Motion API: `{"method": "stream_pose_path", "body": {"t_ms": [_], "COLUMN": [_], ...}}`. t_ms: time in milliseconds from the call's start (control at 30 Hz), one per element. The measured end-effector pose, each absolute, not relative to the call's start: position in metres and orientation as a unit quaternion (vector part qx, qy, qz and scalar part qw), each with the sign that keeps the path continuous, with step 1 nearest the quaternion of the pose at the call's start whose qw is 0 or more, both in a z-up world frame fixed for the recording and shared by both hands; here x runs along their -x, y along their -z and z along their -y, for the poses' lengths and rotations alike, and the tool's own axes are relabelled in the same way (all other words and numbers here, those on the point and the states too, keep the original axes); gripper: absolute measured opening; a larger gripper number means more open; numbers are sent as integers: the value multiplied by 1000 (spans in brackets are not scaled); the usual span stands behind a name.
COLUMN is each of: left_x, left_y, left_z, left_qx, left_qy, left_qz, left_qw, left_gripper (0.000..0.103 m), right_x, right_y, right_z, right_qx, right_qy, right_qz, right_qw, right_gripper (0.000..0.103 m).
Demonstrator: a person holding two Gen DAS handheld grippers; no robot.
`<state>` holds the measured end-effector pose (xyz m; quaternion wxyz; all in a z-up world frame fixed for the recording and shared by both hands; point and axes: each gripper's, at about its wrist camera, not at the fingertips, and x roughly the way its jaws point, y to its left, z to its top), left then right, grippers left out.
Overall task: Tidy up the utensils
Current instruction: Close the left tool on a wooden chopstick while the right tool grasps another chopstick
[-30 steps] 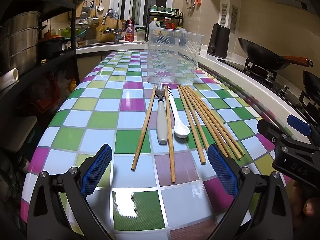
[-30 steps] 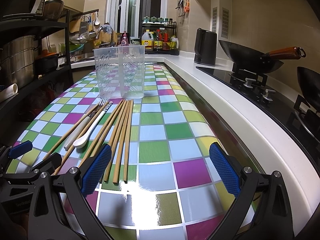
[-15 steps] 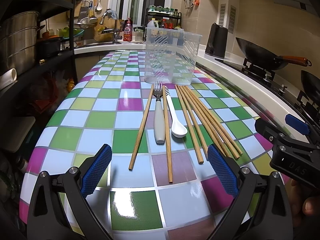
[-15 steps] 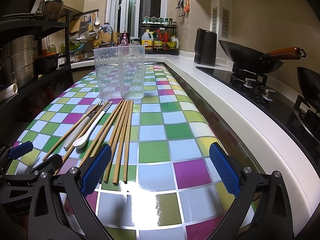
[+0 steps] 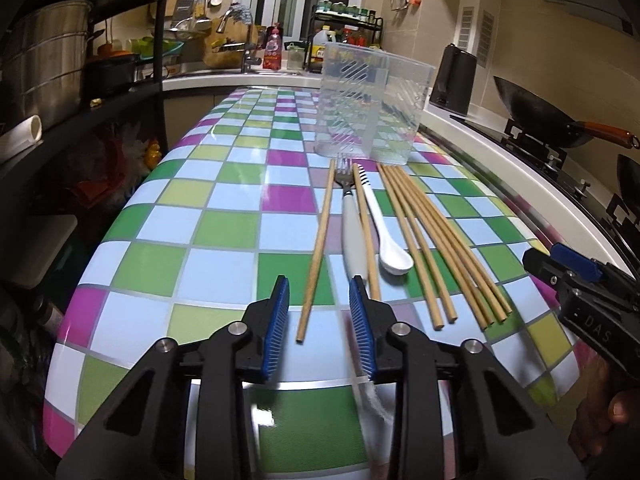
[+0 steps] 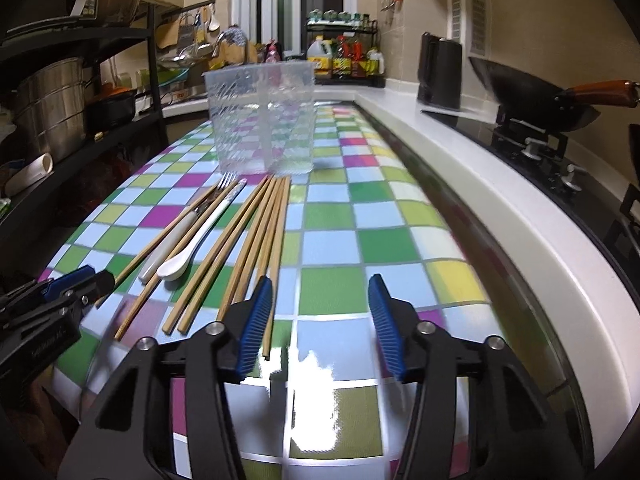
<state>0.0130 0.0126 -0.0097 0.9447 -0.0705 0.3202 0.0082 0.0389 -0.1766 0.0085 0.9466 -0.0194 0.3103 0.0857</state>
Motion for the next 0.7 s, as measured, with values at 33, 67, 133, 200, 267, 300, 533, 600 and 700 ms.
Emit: {"method": "stream_pose_path", "body": {"t_ms": [33, 67, 133, 200, 267, 300, 533, 600, 700], "left_x": [-14, -14, -16, -18, -18, -19, -18, -17, -13], "left_y": [10, 11, 14, 18, 20, 21, 23, 23, 23], "left_z": [-14, -15, -18, -19, -18, -18, -13, -10, -7], "left_qx": [71, 72, 72, 70, 65, 60, 30, 22, 15], "left_qy": [-11, -13, -15, -17, -17, -19, -26, -20, -18], "left_qz": [-322, -323, -329, -335, -338, -339, -335, -334, -330], "left_qw": [944, 943, 941, 940, 939, 939, 941, 942, 944], "left_gripper": [30, 30, 30, 30, 26, 25, 14, 6, 5], "right_x": [-40, -41, -41, -42, -43, -45, -45, -44, -44], "right_y": [-6, -3, 3, 9, 12, 14, 15, 15, 15], "right_z": [174, 171, 166, 162, 163, 163, 165, 164, 166], "right_qx": [22, 25, 31, 38, 37, 36, 34, 35, 35], "right_qy": [-95, -102, -110, -117, -115, -114, -114, -118, -111], "right_qz": [-319, -325, -334, -347, -354, -360, -367, -366, -366], "right_qw": [943, 940, 935, 930, 927, 925, 923, 922, 923], "right_gripper": [44, 43, 42, 41, 38, 36, 23, 16, 5]}}
